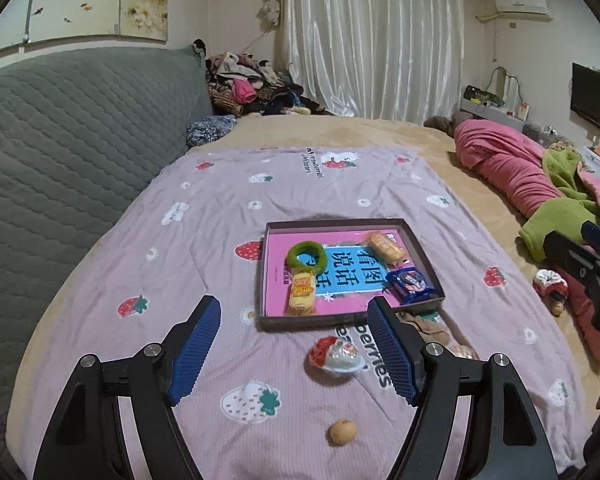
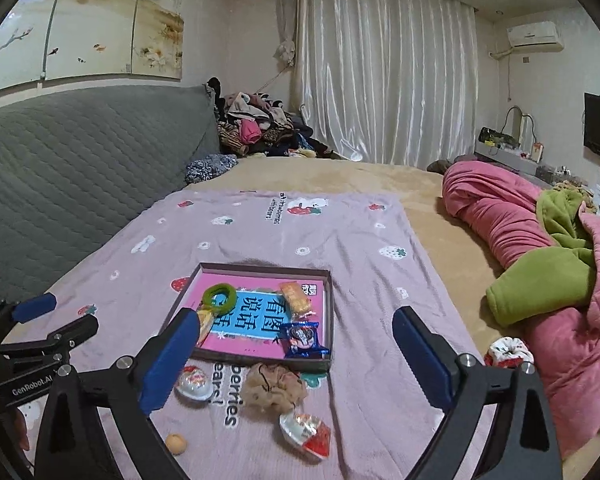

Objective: Organize objects
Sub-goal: 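Withdraw both open tools from the tray back toward the remaining items, then move left tool toward tan ball while right tool approaches red-white candy container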

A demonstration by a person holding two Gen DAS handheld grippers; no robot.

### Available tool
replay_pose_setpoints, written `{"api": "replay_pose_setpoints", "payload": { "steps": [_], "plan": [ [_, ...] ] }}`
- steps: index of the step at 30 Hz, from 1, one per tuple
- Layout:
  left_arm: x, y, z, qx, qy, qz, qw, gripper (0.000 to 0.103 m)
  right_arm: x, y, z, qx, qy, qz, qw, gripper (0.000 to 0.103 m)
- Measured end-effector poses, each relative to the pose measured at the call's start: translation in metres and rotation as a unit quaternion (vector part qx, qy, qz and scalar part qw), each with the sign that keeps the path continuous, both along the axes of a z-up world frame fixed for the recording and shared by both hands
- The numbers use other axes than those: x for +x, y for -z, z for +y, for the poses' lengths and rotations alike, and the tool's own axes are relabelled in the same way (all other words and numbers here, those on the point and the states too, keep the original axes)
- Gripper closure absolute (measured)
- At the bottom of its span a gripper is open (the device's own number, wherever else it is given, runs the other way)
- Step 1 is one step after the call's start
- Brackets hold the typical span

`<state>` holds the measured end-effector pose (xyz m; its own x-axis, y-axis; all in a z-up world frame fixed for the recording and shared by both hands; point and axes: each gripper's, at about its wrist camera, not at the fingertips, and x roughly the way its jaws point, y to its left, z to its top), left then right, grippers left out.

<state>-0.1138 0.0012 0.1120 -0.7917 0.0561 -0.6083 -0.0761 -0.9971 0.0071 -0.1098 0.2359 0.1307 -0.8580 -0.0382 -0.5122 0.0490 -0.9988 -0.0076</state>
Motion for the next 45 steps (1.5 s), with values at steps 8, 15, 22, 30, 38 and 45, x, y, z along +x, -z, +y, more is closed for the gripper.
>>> {"api": "replay_pose_setpoints", "payload": {
  "steps": [8,15,22,30,38,45],
  "plan": [
    [0.034,-0.008,0.003,-0.006,0.002,-0.005,1.0000,0.026,0.036,0.003,0.000,0.016,-0.003,-0.014,1.000,0.005],
    [0.058,-0.009,0.012,-0.010,0.012,-0.009,0.9998,0.026,0.059,0.004,0.002,0.025,-0.005,-0.022,0.999,0.005],
    [0.074,-0.009,0.022,-0.019,0.022,-0.013,0.9995,0.026,0.076,0.006,0.007,0.028,-0.005,-0.027,0.999,0.005],
    [0.088,0.002,0.032,-0.027,0.029,-0.027,0.9988,0.026,0.085,0.016,0.010,0.032,-0.009,-0.039,0.999,0.005],
    [0.089,0.018,0.038,-0.029,0.033,-0.046,0.9980,0.026,0.086,0.038,0.011,0.037,-0.009,-0.061,0.997,0.004],
    [0.084,0.041,0.041,-0.028,0.033,-0.073,0.9964,0.026,0.083,0.059,0.011,0.045,-0.009,-0.083,0.995,0.004]
  ]
}}
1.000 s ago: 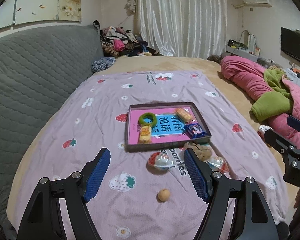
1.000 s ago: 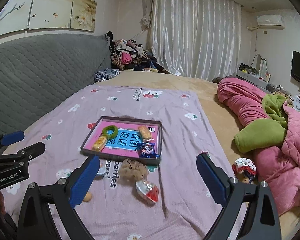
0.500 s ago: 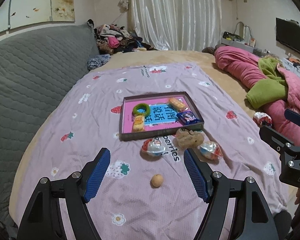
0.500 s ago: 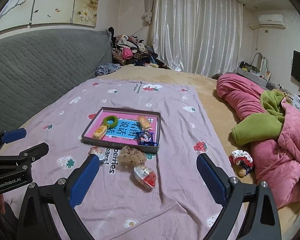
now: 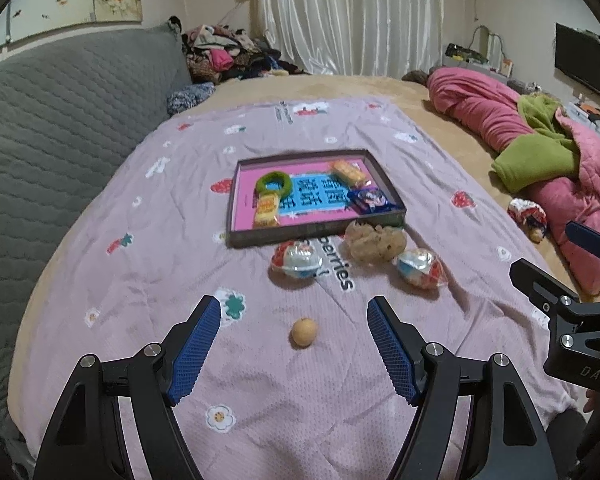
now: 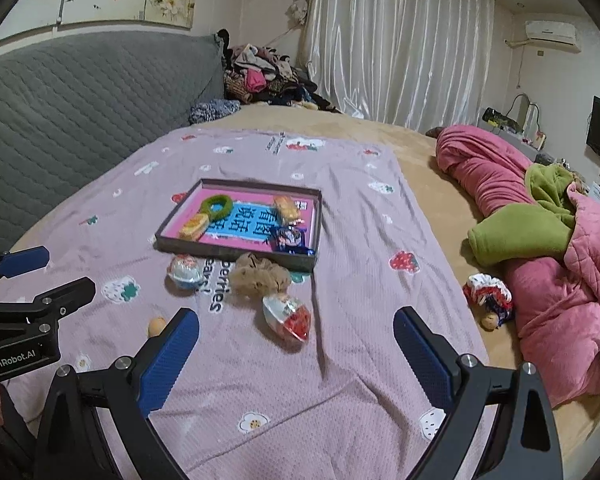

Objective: Organize objects
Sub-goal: 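Move left tool toward tan ball while right tool approaches red-white candy container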

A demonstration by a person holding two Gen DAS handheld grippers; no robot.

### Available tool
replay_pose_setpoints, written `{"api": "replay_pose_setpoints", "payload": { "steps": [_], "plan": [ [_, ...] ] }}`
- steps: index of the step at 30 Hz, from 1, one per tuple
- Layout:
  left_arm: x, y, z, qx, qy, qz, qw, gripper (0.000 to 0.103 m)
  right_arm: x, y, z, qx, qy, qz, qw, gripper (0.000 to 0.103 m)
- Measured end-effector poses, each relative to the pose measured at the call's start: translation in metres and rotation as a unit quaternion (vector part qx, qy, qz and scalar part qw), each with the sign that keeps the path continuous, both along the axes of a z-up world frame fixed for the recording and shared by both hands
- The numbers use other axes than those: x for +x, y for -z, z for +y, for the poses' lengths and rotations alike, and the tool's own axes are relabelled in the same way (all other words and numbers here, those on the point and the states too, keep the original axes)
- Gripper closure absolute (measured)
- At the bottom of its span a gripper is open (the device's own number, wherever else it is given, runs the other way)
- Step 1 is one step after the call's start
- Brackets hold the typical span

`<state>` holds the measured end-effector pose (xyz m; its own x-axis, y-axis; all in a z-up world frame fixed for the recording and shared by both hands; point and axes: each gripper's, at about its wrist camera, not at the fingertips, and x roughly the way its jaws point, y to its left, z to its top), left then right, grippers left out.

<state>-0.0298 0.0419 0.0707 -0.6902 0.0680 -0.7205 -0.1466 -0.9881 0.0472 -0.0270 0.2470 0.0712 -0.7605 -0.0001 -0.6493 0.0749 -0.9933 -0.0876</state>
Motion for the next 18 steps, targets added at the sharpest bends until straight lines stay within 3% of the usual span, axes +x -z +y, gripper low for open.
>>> {"api": "replay_pose_setpoints", "payload": {
  "steps": [18],
  "plan": [
    [-0.018,0.062,0.000,-0.002,-0.002,-0.064,0.9979,0.026,-0.012,0.046,0.002,0.006,0.005,-0.043,0.999,0.004]
  ]
}}
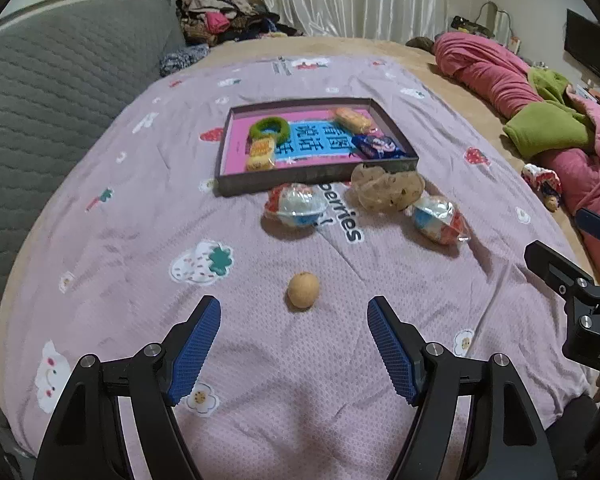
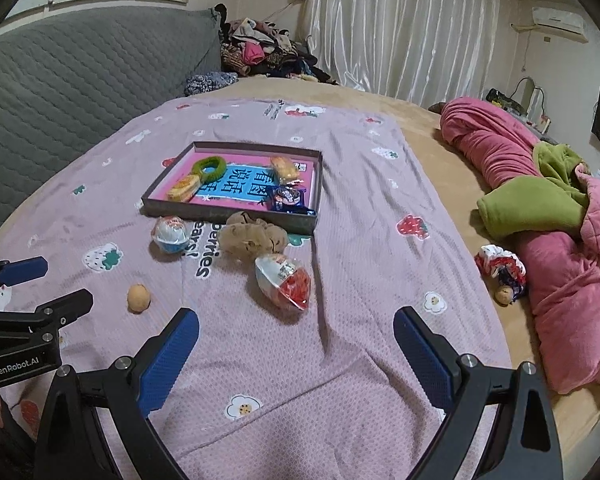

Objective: Organize objects
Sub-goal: 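Move left tool toward tan ball while right tool approaches red-white candy container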

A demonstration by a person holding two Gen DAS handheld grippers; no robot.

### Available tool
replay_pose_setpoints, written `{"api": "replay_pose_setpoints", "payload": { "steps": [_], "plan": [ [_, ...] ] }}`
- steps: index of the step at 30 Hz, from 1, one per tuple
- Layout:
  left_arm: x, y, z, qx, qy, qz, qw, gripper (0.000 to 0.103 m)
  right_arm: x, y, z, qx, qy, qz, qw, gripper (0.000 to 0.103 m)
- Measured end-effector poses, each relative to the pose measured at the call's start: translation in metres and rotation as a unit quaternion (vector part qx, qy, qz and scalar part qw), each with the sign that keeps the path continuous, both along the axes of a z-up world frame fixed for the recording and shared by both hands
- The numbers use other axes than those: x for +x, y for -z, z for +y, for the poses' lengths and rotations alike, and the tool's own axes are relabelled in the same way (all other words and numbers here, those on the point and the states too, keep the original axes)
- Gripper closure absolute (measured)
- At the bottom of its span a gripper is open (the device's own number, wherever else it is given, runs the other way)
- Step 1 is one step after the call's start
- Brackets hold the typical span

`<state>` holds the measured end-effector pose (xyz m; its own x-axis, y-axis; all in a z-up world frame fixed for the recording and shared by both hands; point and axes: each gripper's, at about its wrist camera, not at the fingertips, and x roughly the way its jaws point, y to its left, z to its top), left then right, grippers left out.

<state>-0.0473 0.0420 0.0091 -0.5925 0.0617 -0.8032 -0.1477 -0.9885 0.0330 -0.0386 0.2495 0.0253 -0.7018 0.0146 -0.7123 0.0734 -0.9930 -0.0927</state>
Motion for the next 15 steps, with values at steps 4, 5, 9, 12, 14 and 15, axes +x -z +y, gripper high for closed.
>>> {"api": "replay_pose_setpoints", "payload": {
  "steps": [4,5,9,12,14,15],
  "plan": [
    [-0.001,0.009,0.001,0.001,0.002,-0.009,1.0000,0.026,-0.002,0.006,-0.001,0.003,-0.003,-0.006,1.000,0.004],
    [-0.002,0.011,0.002,0.001,0.002,-0.012,0.9999,0.026,-0.002,0.007,-0.001,0.004,-0.004,-0.008,1.000,0.004],
    [-0.004,0.018,0.001,0.004,0.002,-0.021,0.9998,0.026,-0.005,0.012,-0.002,0.009,-0.005,-0.011,1.000,0.004],
    [-0.007,0.024,0.001,0.003,0.001,-0.027,0.9996,0.026,-0.007,0.018,-0.002,0.012,-0.009,-0.017,1.000,0.004],
    [-0.009,0.030,0.001,0.004,0.002,-0.032,0.9995,0.026,-0.010,0.023,-0.003,0.014,-0.013,-0.021,1.000,0.004],
    [-0.010,0.033,0.001,0.004,0.003,-0.034,0.9994,0.026,-0.013,0.026,-0.003,0.016,-0.013,-0.023,1.000,0.004]
  ]
}}
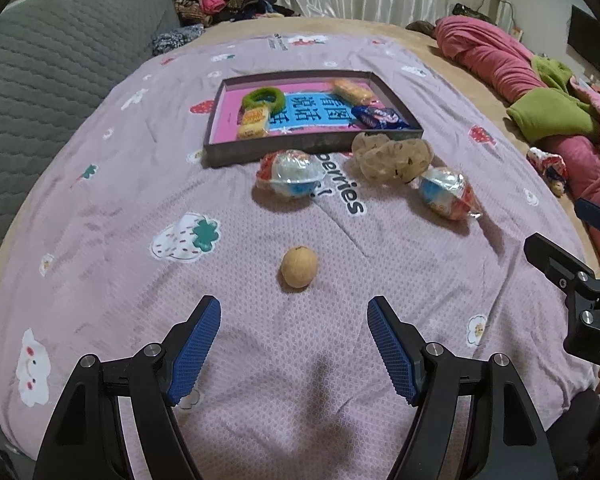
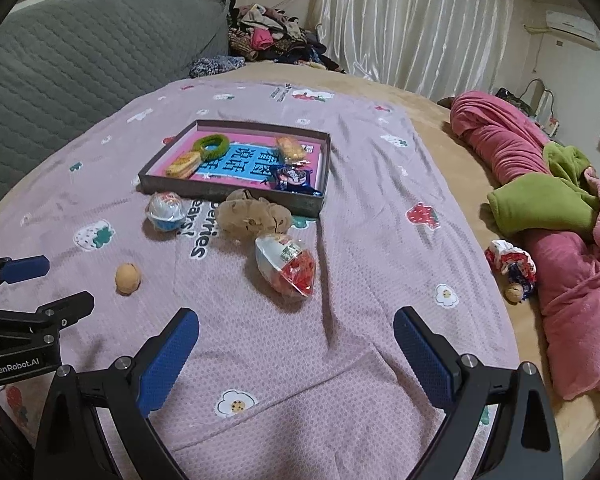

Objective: Organize objects
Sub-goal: 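Move left tool toward tan ball while right tool approaches red-white candy container, then close left tool on tan ball while right tool closes on red-white candy container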

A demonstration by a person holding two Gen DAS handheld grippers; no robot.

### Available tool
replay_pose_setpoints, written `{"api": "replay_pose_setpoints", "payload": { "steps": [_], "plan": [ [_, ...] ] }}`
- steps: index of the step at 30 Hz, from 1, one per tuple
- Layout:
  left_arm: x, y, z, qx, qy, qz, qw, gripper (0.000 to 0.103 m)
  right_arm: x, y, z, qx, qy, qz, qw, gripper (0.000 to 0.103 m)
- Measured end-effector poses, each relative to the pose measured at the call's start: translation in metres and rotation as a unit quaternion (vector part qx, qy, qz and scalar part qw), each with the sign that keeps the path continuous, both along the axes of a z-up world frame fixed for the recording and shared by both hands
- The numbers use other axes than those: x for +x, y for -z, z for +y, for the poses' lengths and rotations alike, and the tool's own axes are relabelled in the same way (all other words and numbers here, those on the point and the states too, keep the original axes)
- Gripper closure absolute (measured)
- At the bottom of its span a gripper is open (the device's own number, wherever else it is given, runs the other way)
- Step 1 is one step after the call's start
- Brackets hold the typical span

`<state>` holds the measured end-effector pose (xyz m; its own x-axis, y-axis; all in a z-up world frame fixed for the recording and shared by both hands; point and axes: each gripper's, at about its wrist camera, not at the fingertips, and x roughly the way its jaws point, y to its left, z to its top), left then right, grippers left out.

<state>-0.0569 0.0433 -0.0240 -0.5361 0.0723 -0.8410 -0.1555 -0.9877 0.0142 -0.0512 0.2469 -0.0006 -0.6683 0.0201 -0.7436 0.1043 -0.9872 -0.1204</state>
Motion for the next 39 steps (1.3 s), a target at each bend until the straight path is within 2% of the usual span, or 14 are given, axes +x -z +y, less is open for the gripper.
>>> {"api": "replay_pose_setpoints", "payload": {
  "steps": [16,30,39],
  "plan": [
    [-0.029,0.036,-0.001,-0.005,-0.006,-0.029,0.9996,0.026,-0.041,0.036,0.012,-0.011,0.005,-0.031,0.999,0.004],
    [-0.048,0.054,-0.003,0.008,-0.007,-0.039,0.9992,0.026,-0.088,0.058,0.001,0.041,-0.033,-0.048,0.997,0.004],
    [-0.060,0.061,-0.006,0.023,-0.011,-0.038,0.9990,0.026,-0.107,0.077,-0.006,0.055,-0.044,-0.057,0.996,0.004]
  ]
}}
